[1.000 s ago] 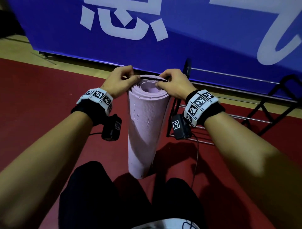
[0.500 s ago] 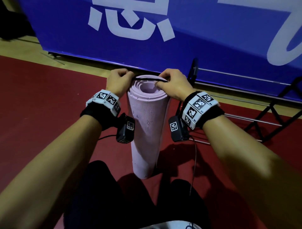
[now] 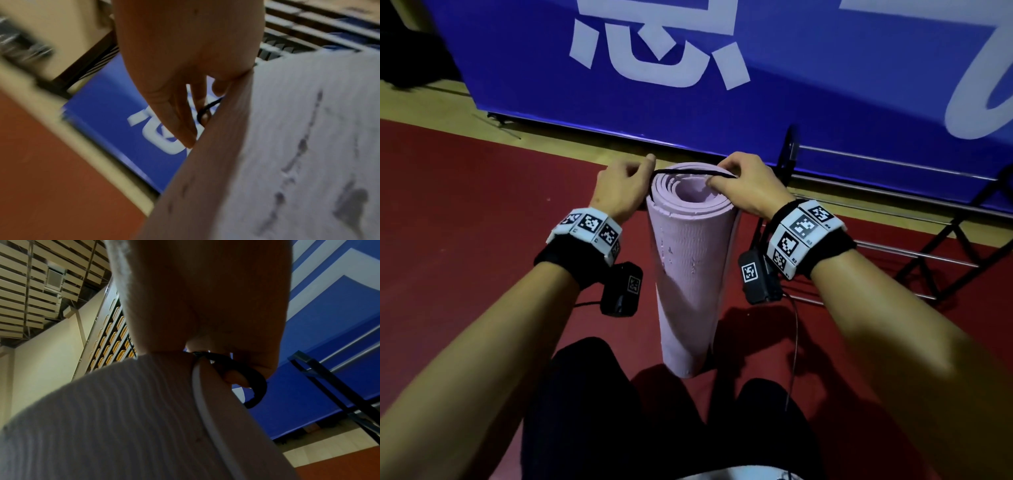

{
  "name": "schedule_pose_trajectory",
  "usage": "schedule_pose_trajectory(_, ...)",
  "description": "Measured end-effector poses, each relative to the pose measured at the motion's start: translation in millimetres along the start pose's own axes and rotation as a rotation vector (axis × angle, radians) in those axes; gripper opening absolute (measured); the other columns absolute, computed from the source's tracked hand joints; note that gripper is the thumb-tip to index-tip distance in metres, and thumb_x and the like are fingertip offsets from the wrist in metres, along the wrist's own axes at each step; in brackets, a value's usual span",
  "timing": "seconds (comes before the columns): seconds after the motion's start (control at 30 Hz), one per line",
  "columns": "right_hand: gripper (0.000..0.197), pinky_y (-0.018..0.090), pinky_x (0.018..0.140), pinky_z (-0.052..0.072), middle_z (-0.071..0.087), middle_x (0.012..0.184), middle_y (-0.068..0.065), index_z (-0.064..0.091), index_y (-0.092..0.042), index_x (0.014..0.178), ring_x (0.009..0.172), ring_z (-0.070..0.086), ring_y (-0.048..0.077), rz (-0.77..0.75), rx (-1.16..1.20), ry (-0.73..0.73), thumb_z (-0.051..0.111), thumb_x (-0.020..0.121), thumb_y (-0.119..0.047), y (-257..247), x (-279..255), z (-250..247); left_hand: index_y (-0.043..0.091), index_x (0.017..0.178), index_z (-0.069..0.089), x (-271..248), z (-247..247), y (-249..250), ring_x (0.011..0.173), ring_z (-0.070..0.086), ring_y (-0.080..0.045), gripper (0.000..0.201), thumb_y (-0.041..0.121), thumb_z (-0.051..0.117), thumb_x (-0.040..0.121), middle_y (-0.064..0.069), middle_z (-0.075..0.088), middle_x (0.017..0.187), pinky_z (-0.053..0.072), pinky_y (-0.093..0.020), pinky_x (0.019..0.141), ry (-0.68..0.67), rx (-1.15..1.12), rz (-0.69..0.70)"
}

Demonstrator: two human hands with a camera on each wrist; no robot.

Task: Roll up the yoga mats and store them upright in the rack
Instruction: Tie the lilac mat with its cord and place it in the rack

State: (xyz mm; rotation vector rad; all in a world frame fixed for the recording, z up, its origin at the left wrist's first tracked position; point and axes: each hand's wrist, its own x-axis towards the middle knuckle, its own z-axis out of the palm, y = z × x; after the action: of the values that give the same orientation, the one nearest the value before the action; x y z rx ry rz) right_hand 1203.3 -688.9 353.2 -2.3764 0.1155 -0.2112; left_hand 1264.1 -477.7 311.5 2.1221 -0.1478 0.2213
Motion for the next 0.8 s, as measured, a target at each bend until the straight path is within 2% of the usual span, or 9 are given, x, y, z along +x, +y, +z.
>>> schedule_pose_trajectory(0.07,0.03,0.029,0.078,0.041,0.069,0.104,-0.001,0.064,-0.02,0.108,0.102,0.061,0.018,0.002,-0.014,-0.014,0.068,0.088,-0.042,-1.1,-0.7,1.2,0.002,0.077,0.06,-1.4,3.5,-9.8,0.07,0.062,-0.028,0.061,0.059,0.043,0.09,-0.016,0.065,0.073,0.054,-0.036,0.077,-0.057,-0.124,-0.048)
schedule_pose_trajectory(0.17,0.029,0.03,0.076,0.041,0.067,0.105,-0.001,0.061,-0.02,0.11,0.102,0.059,0.019,0.015,-0.026,-0.003,0.065,0.091,-0.042,0.0,-0.6,2.1,0.012,0.082,0.063,-11.5,9.2,-14.5,0.07,0.058,-0.017,0.043,0.045,0.044,0.101,-0.005,0.064,0.078,0.051,-0.029,0.066,-0.203,-0.235,-0.034)
schedule_pose_trajectory(0.3,0.027,0.031,0.077,0.043,0.067,0.102,-0.001,0.062,-0.02,0.106,0.1,0.06,0.02,0.02,-0.009,0.028,0.066,0.09,-0.042,4.4,0.1,0.0,0.006,0.09,0.066,-22.8,6.5,-17.1,0.078,0.065,-0.014,0.024,0.025,0.055,0.099,-0.007,0.071,0.086,0.051,-0.025,0.07,-0.033,-0.147,0.278)
schedule_pose_trajectory(0.4,0.024,0.03,0.076,0.042,0.067,0.101,-0.001,0.063,-0.02,0.104,0.099,0.06,0.02,0.017,-0.006,0.014,0.067,0.089,-0.039,3.7,2.1,-0.1,0.006,0.091,0.062,-32.3,1.4,-11.9,0.084,0.067,-0.017,0.006,0.0,0.059,0.088,-0.011,0.068,0.092,0.053,-0.025,0.072,-0.092,-0.488,0.207)
schedule_pose_trajectory(0.5,0.024,0.031,0.077,0.044,0.067,0.1,-0.001,0.064,-0.02,0.102,0.102,0.059,0.021,0.015,0.004,0.025,0.068,0.087,-0.037,1.2,4.6,6.0,0.016,0.085,0.053,-36.6,-9.2,-6.2,0.08,0.058,-0.011,0.014,0.003,0.051,0.08,-0.002,0.059,0.088,0.049,-0.021,0.068,-0.235,-0.651,0.11)
schedule_pose_trajectory(0.57,0.022,0.032,0.078,0.046,0.068,0.097,-0.002,0.065,-0.021,0.101,0.101,0.06,0.021,0.017,0.033,0.048,0.069,0.085,-0.036,-1.6,4.8,10.3,0.017,0.083,0.048,-38.8,-14.9,-0.2,0.082,0.053,-0.012,0.008,0.014,0.053,0.088,-0.001,0.054,0.088,0.047,-0.024,0.072,-0.256,-0.599,0.134)
schedule_pose_trajectory(0.63,0.022,0.032,0.08,0.048,0.069,0.096,-0.003,0.066,-0.022,0.1,0.099,0.061,0.019,0.024,0.068,0.065,0.07,0.085,-0.036,-5.2,5.3,15.6,0.016,0.072,0.043,-40.7,-11.9,9.9,0.071,0.047,-0.01,0.031,0.03,0.057,0.097,0.004,0.047,0.07,0.04,-0.025,0.068,-0.139,-0.49,0.192)
schedule_pose_trajectory(0.7,0.022,0.034,0.083,0.049,0.069,0.097,-0.003,0.066,-0.023,0.101,0.099,0.061,0.019,0.025,0.081,0.066,0.07,0.085,-0.038,-10.2,5.2,21.7,0.016,0.058,0.036,-42.1,-0.9,19.8,0.059,0.038,-0.007,0.052,0.041,0.059,0.097,0.009,0.036,0.054,0.033,-0.023,0.06,0.106,-0.31,0.24)
schedule_pose_trajectory(0.8,0.019,0.033,0.085,0.049,0.069,0.097,-0.001,0.066,-0.022,0.101,0.103,0.06,0.021,0.028,0.08,0.08,0.068,0.087,-0.035,-12.6,4.9,24.5,0.019,0.048,0.041,-40.9,12.9,25.3,0.064,0.048,-0.007,0.058,0.049,0.059,0.095,0.006,0.045,0.062,0.037,-0.021,0.064,0.42,-0.219,0.19)
